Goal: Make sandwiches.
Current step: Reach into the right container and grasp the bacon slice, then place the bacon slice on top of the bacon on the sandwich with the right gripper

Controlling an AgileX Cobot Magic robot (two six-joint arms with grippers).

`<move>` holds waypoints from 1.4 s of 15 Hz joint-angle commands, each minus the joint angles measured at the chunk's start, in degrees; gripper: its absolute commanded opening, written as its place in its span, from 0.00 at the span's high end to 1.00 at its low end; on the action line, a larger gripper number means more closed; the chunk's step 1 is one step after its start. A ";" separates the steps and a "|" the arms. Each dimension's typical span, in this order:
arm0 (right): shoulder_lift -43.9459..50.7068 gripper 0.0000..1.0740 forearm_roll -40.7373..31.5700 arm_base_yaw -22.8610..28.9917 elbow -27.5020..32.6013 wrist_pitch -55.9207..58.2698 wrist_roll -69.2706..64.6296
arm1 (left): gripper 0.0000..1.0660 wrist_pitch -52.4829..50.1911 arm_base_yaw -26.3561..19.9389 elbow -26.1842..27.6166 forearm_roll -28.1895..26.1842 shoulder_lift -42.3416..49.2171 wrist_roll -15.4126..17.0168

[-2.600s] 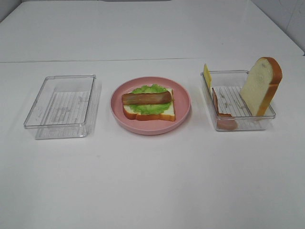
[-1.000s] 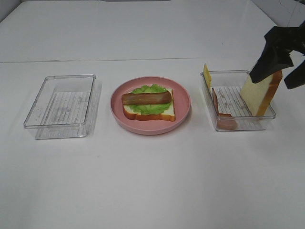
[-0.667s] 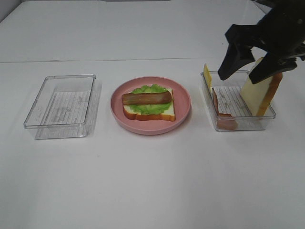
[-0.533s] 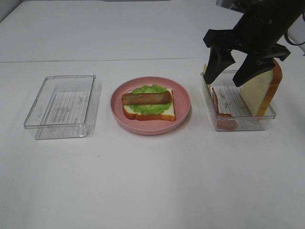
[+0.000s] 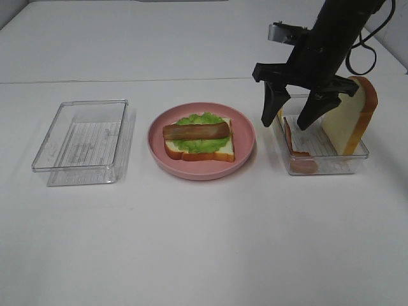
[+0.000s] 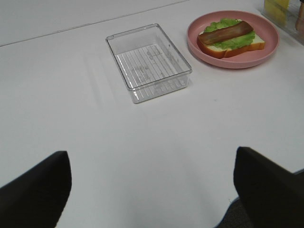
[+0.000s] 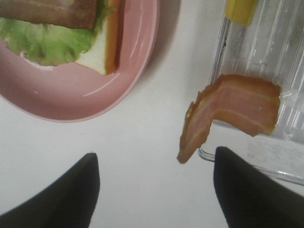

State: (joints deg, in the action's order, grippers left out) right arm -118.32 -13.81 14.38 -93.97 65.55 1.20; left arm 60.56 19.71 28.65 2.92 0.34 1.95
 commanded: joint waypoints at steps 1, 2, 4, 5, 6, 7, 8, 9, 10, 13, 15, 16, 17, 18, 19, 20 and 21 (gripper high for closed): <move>-2.75 0.47 0.06 0.00 -0.23 -0.86 -0.17 | 0.17 -0.57 0.00 -0.11 0.06 0.40 -0.11; -3.38 0.57 0.23 0.00 -0.23 -1.83 -1.20 | 0.17 -0.57 0.00 -0.11 0.06 0.40 -0.11; -3.27 0.81 1.72 0.00 -0.23 -2.46 -3.78 | 0.17 -0.57 0.00 -0.11 0.06 0.40 -0.11; -3.15 0.95 2.58 0.00 -0.23 -2.46 -4.24 | 0.17 -0.57 0.00 -0.11 0.06 0.40 -0.11; -3.15 1.00 2.81 0.00 -0.23 -2.23 -4.24 | 0.17 -0.57 0.00 -0.11 0.06 0.40 -0.11; -3.15 1.00 2.86 0.00 -0.23 -1.60 -4.24 | 0.17 -0.57 0.00 -0.11 0.06 0.40 -0.11; -2.86 1.00 2.86 0.00 -0.23 -0.74 -4.18 | 0.17 -0.57 0.00 -0.11 0.06 0.40 -0.11; -2.23 1.00 2.86 0.00 -0.23 -0.23 -4.13 | 0.17 -0.57 0.00 -0.11 0.06 0.40 -0.11; -1.03 1.00 2.86 0.00 -0.23 0.17 -3.95 | 0.17 -0.57 0.00 -0.11 0.06 0.40 -0.11; 4.30 1.00 2.29 0.00 -0.23 0.74 -3.95 | 0.17 -0.57 0.00 -0.11 0.06 0.40 -0.11; 8.31 1.00 -0.34 0.00 -0.23 0.86 -3.09 | 0.17 -0.57 0.00 -0.11 0.06 0.40 -0.11; 10.20 1.00 -3.55 0.00 -0.23 0.86 -1.20 | 0.17 -0.57 0.00 -0.11 0.06 0.40 -0.11; 11.34 1.00 -7.91 0.00 -0.23 0.80 0.52 | 0.17 -0.57 0.00 -0.11 0.06 0.40 -0.11; 12.09 1.00 -12.26 0.00 -0.23 0.74 2.58 | 0.17 -0.57 0.00 -0.11 0.06 0.40 -0.11; 12.26 1.00 -17.13 0.00 -0.23 0.46 4.98 | 0.17 -0.57 0.00 -0.11 0.06 0.40 -0.11; 11.69 1.00 -26.53 0.00 -0.23 -1.66 9.40 | 0.17 -0.57 0.00 -0.11 0.06 0.40 -0.11; 11.06 1.00 -30.71 0.00 -0.23 -3.67 11.06 | 0.17 -0.57 0.00 -0.11 0.06 0.40 -0.11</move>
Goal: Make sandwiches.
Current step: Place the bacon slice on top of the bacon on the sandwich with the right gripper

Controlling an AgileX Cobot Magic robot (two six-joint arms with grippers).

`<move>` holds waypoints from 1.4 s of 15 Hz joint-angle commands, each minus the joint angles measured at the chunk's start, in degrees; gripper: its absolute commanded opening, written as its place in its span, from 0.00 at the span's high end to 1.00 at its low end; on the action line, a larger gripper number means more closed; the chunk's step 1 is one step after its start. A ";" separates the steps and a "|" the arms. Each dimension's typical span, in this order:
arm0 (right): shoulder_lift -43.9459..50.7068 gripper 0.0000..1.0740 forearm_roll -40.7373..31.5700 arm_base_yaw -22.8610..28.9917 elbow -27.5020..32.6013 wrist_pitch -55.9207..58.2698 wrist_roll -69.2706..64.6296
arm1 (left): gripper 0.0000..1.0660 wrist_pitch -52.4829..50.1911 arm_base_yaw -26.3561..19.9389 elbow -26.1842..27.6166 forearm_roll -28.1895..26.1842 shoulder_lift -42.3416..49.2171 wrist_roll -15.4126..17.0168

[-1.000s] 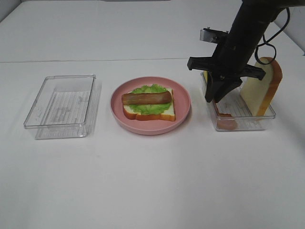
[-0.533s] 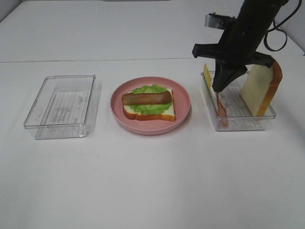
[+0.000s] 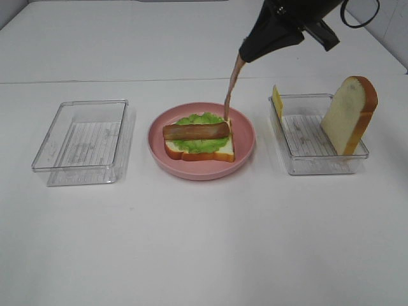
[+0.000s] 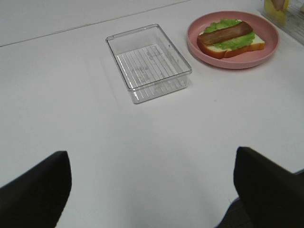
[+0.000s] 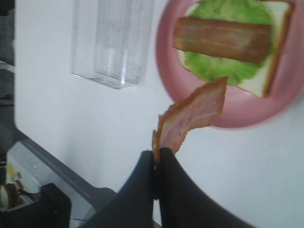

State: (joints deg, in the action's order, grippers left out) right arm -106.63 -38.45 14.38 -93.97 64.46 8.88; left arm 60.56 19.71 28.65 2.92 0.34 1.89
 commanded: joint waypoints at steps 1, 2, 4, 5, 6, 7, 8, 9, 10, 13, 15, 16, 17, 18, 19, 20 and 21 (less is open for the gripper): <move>-1.38 1.00 -9.57 0.00 -0.23 -4.47 4.53 | 0.17 -0.57 0.00 -0.11 0.06 0.40 -0.06; -1.89 1.00 -11.40 0.00 -0.23 -5.39 4.98 | 0.17 -0.57 0.00 -0.11 0.06 0.40 -0.06; -4.24 1.00 -18.45 0.06 -0.23 -8.19 6.88 | 0.17 -0.57 0.00 -0.11 0.06 0.40 -0.11; -5.67 1.00 -20.91 0.63 -0.23 -9.45 8.42 | 0.17 -0.57 0.00 -0.11 0.06 0.40 -0.11; -7.10 1.00 -22.63 1.26 -0.23 -11.00 9.74 | 0.17 -0.57 0.00 -0.11 0.06 0.40 -0.11; -7.85 1.00 -23.15 1.95 -0.23 -11.75 10.03 | 0.17 -0.57 0.00 -0.11 0.06 0.40 -0.11; -11.52 1.00 -25.90 4.18 -0.23 -15.70 11.17 | 0.18 -0.57 0.00 -0.11 0.06 0.40 -0.11; -13.24 1.00 -27.50 5.21 -0.23 -17.76 12.15 | 0.18 -0.57 0.00 -0.11 0.06 0.40 -0.11; -13.24 1.00 -27.50 5.21 -0.23 -17.76 12.15 | 0.18 -0.57 0.00 -0.11 0.06 0.40 -0.11; -18.62 1.00 -37.64 7.22 -0.23 -23.38 17.76 | 0.18 -0.57 0.00 -0.11 0.06 0.40 -0.11; -20.68 1.00 -39.94 7.22 -0.23 -25.21 19.14 | 0.18 -0.57 0.00 -0.11 0.06 0.40 -0.11; -20.86 1.00 -38.79 7.16 -0.23 -25.44 19.25 | 0.18 -0.57 0.00 -0.11 0.06 0.40 -0.11; -20.63 1.00 -33.58 6.53 -0.23 -24.92 17.53 | 0.18 -0.57 0.00 -0.11 0.06 0.40 -0.11; -20.40 1.00 -29.85 5.73 -0.23 -24.41 13.81 | 0.18 -0.57 0.00 -0.11 0.06 0.40 -0.11; -20.40 1.00 -24.98 5.50 -0.23 -23.84 9.74 | 0.18 -0.57 0.00 -0.11 0.06 0.40 -0.11; -20.40 1.00 -22.80 5.21 -0.23 -23.15 7.73 | 0.18 -0.57 0.00 -0.11 0.06 0.40 -0.11; -20.40 1.00 -17.99 5.21 -0.23 -22.23 5.04 | 0.18 -0.57 0.00 -0.11 0.06 0.40 -0.11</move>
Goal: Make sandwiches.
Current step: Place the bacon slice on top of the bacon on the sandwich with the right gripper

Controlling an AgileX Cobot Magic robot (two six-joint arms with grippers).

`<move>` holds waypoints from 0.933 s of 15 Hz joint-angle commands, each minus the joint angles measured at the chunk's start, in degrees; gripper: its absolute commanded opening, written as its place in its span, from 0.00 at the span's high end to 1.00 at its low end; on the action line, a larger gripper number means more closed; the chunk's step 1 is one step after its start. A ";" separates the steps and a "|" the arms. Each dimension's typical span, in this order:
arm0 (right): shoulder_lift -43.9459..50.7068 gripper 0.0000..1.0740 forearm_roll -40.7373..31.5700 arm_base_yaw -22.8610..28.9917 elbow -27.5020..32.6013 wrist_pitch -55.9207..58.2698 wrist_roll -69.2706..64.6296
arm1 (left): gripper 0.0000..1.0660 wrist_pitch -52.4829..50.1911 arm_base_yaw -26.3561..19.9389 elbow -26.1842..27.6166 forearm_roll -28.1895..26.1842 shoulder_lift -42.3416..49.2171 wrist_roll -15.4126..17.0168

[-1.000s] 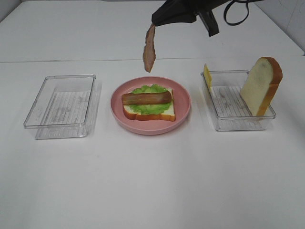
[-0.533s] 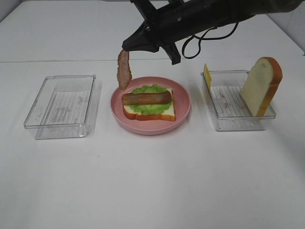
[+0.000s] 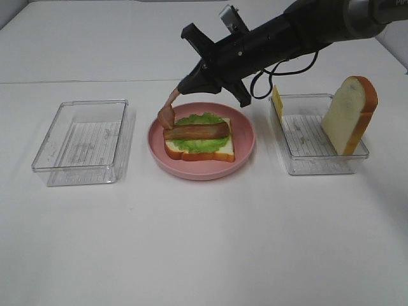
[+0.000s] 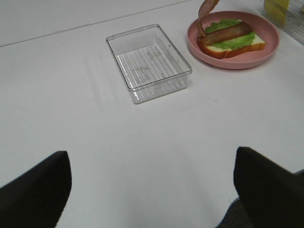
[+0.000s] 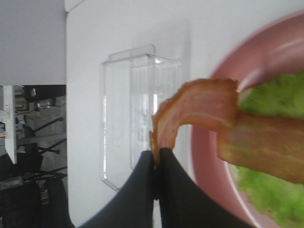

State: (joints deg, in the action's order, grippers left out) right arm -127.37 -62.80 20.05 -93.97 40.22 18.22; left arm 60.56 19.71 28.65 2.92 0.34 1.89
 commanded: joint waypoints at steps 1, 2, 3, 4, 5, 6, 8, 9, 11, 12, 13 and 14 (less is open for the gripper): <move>0.34 1.00 10.20 -0.46 -0.23 2.41 -6.13 | 0.18 -0.57 0.00 -0.11 0.11 0.40 -0.11; 0.34 1.00 13.52 -0.46 -0.23 3.15 -8.37 | 0.18 -0.57 0.00 -0.11 0.11 0.40 -0.11; 0.34 1.00 17.13 -0.46 -0.23 3.72 -10.71 | 0.18 -0.57 0.00 -0.11 0.11 0.40 -0.11; 0.34 1.00 20.11 -0.46 -0.23 4.47 -12.49 | 0.18 -0.57 0.00 -0.11 0.11 0.40 -0.11; 0.34 1.00 23.15 -0.46 -0.23 5.27 -14.50 | 0.18 -0.57 0.00 -0.11 0.11 0.40 -0.11; 0.34 1.00 24.69 -0.46 -0.23 5.73 -15.53 | 0.18 -0.57 0.00 -0.11 0.11 0.40 -0.11; 0.34 1.00 30.19 -0.46 -0.23 6.88 -18.22 | 0.18 -0.57 0.00 -0.11 0.11 0.40 -0.11; 0.34 1.00 31.51 -0.46 -0.23 6.99 -19.42 | 0.18 -0.57 0.00 -0.11 0.11 0.40 -0.11; 0.34 1.00 31.80 -0.46 -0.23 7.28 -20.11 | 0.18 -0.57 0.00 -0.11 0.11 0.40 -0.11; 0.34 0.95 31.86 -0.46 -0.23 7.51 -20.11 | 0.18 -0.57 0.00 -0.11 0.11 0.40 -0.11; 0.34 0.87 31.86 -0.46 -0.23 7.79 -20.11 | 0.18 -0.57 0.00 -0.11 0.11 0.40 -0.11; 0.34 0.74 31.86 -0.46 -0.23 8.08 -20.11 | 0.18 -0.57 0.00 -0.11 0.11 0.40 -0.11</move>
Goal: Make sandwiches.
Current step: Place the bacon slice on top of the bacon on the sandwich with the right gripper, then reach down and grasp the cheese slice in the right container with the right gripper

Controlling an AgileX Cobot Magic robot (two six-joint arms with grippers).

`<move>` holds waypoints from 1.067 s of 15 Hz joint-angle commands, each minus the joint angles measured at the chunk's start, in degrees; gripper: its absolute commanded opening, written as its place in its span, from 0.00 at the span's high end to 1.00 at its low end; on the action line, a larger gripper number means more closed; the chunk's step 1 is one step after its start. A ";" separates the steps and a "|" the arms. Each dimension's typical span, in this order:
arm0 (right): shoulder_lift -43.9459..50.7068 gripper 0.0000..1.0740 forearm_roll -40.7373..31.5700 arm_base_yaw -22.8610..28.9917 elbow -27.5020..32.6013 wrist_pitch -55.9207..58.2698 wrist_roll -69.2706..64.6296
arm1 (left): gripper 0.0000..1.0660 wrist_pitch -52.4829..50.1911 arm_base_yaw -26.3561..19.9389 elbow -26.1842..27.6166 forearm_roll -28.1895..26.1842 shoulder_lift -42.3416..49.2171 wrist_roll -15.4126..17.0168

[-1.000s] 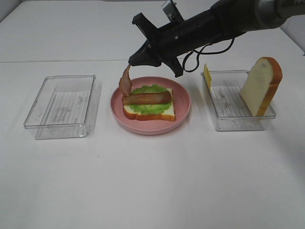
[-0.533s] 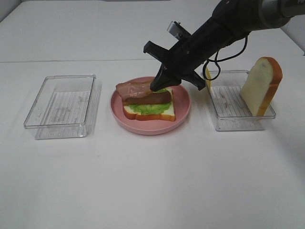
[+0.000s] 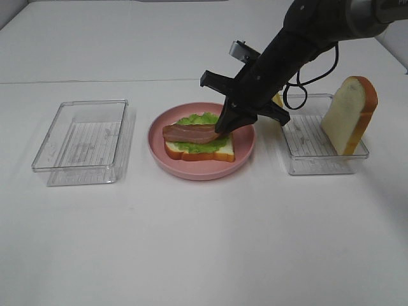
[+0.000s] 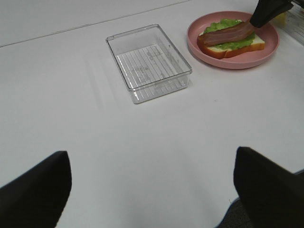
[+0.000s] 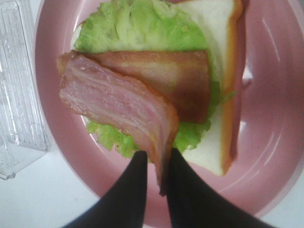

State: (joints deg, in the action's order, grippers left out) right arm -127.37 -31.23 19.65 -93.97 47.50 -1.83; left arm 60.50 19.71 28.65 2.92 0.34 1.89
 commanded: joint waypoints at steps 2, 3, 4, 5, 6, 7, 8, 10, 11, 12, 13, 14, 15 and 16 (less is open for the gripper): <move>0.92 0.47 0.46 -0.06 -0.23 1.43 0.06 | 0.18 -0.52 0.00 -0.11 0.11 0.40 -0.11; 1.55 0.41 0.92 -0.06 -0.23 1.89 0.17 | 0.18 -0.52 0.00 -0.11 0.11 0.40 -0.11; 2.92 0.39 1.83 -0.06 -0.23 2.35 0.57 | 0.18 -0.52 0.00 -0.11 0.11 0.40 -0.11; 5.16 0.39 3.95 -0.06 -0.23 2.92 0.57 | 0.18 -0.52 0.00 -0.11 0.11 0.40 -0.11; 5.73 0.39 4.64 -0.06 -0.23 3.38 0.52 | 0.18 -0.52 0.00 -0.11 0.11 0.40 -0.11; 8.37 0.39 7.28 -0.06 -0.23 5.44 0.06 | 0.18 -0.52 0.00 -0.11 0.11 0.40 -0.11; 9.17 0.39 8.48 -0.06 -0.23 6.13 -0.23 | 0.18 -0.52 0.00 -0.11 0.11 0.40 -0.11; 12.32 0.39 15.24 -0.06 -0.23 9.63 -2.12 | 0.18 -0.52 0.00 -0.11 0.11 0.40 -0.11; 13.46 0.39 18.33 -0.06 -0.34 11.34 -3.38 | 0.18 -0.52 0.00 -0.11 0.11 0.40 -0.11; 13.92 0.39 19.42 -0.06 -0.57 12.49 -3.90 | 0.18 -0.52 0.00 -0.11 0.11 0.40 -0.11; 14.04 0.40 22.00 -0.06 -1.60 15.07 -4.64 | 0.18 -0.52 0.00 -0.11 0.11 0.40 -0.11; 13.98 0.40 24.64 -0.06 -4.30 17.65 -4.64 | 0.18 -0.52 0.00 -0.11 0.11 0.40 -0.11; 13.87 0.40 25.15 -0.06 -5.39 17.99 -4.64 | 0.18 -0.52 0.00 -0.11 0.11 0.40 -0.11; 13.35 0.40 25.90 -0.06 -7.45 18.22 -4.64 | 0.18 -0.52 0.00 -0.11 0.11 0.40 -0.11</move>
State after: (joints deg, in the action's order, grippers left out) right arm -113.90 -5.90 19.65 -100.78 64.97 -6.30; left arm 60.50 19.71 28.65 2.92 0.34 1.89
